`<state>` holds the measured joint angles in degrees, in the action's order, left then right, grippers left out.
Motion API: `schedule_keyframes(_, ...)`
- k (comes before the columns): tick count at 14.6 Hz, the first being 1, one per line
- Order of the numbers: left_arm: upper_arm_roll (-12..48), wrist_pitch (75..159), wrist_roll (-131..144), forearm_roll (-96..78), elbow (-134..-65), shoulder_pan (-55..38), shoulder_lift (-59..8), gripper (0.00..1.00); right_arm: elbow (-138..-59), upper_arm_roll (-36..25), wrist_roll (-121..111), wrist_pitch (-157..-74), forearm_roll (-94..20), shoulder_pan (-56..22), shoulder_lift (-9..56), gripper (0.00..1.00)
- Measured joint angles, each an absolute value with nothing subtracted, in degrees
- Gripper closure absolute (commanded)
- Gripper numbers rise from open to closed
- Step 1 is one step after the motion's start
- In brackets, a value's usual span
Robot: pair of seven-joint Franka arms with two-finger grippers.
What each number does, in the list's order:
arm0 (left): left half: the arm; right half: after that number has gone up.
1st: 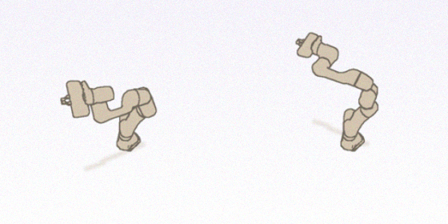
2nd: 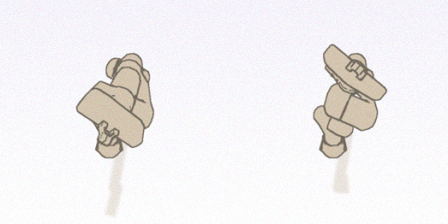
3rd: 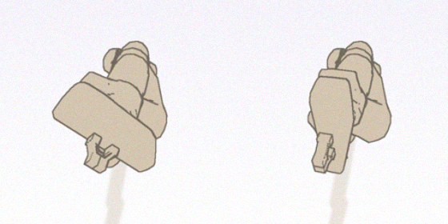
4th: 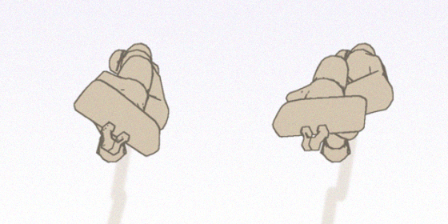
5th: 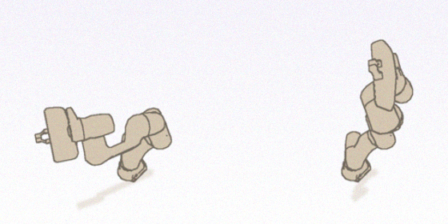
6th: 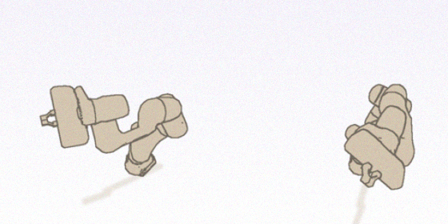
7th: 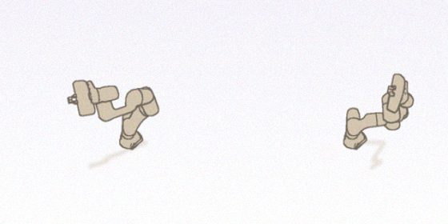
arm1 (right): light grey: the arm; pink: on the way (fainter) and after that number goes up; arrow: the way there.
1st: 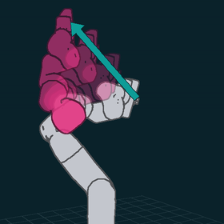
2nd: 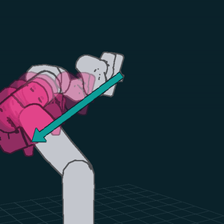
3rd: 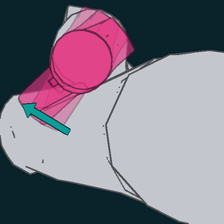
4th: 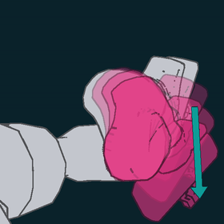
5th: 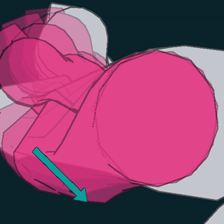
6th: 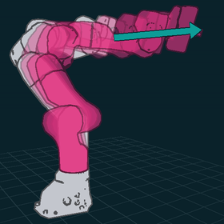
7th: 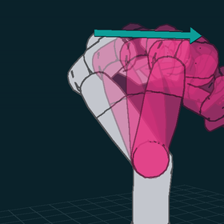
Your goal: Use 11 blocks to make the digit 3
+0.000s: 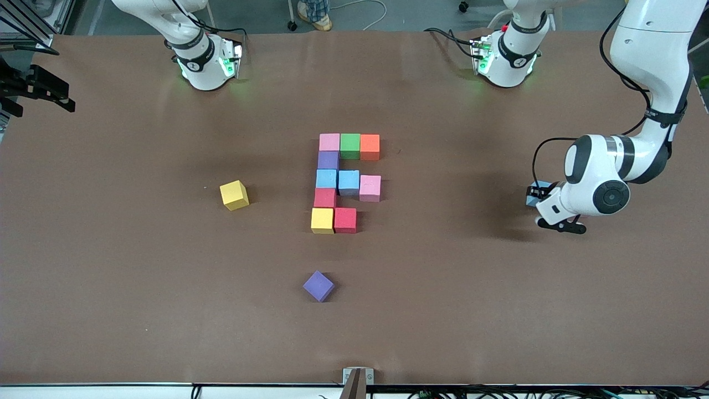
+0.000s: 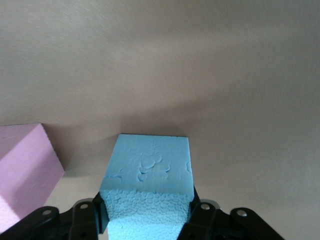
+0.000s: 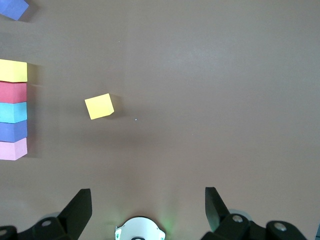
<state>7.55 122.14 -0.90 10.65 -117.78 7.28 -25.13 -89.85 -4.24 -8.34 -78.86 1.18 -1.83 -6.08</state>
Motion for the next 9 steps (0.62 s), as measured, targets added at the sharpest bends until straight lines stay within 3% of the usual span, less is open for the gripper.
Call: schedule_keyframes(9,9.5,118.7,26.6,2.1,-100.1,4.0,-28.1,0.75,-89.8,-4.2,-8.3,-78.9,1.2,-1.8,-6.1,0.0)
